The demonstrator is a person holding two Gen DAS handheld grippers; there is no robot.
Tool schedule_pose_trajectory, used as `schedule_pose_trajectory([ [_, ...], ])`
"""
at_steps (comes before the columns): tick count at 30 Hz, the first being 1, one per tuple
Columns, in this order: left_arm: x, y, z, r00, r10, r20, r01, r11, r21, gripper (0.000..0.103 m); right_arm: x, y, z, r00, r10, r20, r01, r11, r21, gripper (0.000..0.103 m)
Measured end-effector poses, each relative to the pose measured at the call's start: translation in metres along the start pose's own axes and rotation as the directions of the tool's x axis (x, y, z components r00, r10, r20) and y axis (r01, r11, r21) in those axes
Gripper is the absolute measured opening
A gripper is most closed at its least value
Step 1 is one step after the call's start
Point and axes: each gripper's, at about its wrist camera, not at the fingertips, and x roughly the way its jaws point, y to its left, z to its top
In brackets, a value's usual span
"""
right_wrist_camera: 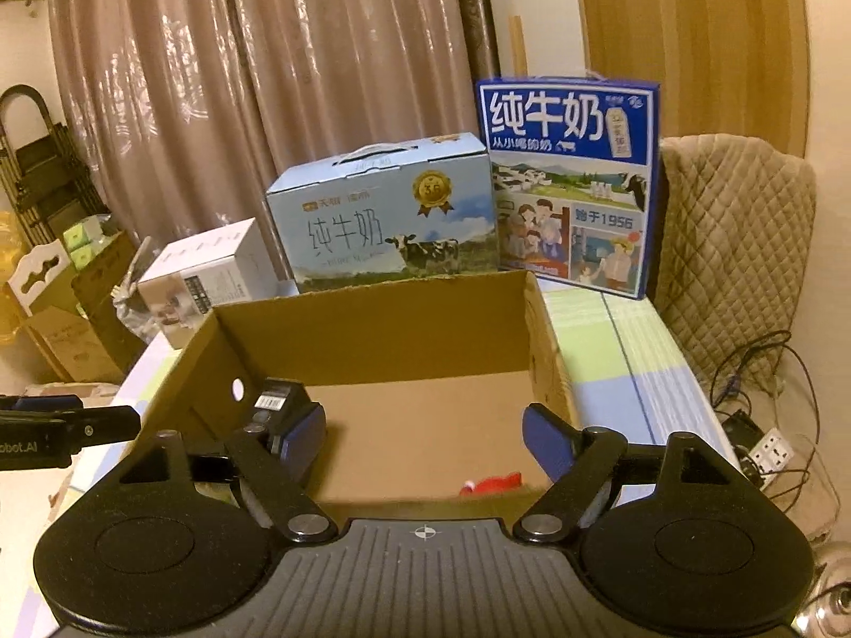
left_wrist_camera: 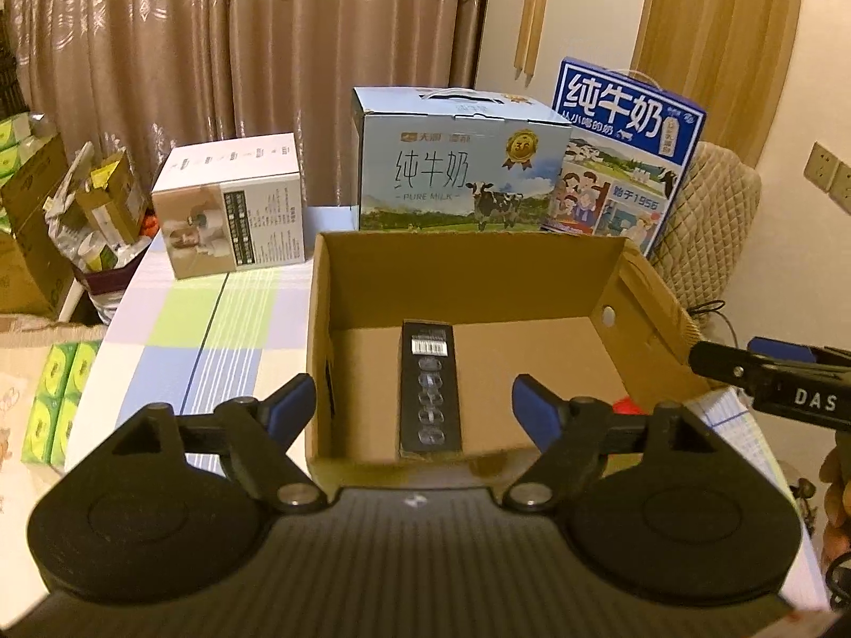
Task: Organize objects
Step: 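Open right tool to drop red toy while left tool releases black box inside, then withdraw both tools from the cardboard box back over the table items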
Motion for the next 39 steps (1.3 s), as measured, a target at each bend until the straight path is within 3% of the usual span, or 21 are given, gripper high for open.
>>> schedule_pose_trajectory([
  [11,-0.084,-0.019,-0.052,0.999,-0.003,0.039,0.004,0.999,-0.038,0.088,-0.087,0.011,-0.053,0.997,0.013,-0.07,-0.01,0.999,0.052,0.078],
  [19,-0.132,-0.028,-0.111,0.999,-0.031,0.009,0.031,0.994,-0.101,0.096,-0.138,0.032,-0.104,0.993,0.013,-0.121,-0.009,0.999,0.032,0.078],
  [28,-0.165,-0.026,-0.158,1.0,0.001,-0.019,-0.004,0.994,-0.109,0.102,-0.173,0.03,-0.14,0.99,0.008,-0.143,-0.003,0.999,0.033,0.078],
  [39,-0.177,-0.025,-0.182,0.999,0.01,-0.046,-0.015,0.995,-0.102,0.102,-0.199,0.026,-0.174,0.989,0.023,-0.146,-0.013,0.998,0.065,0.078],
])
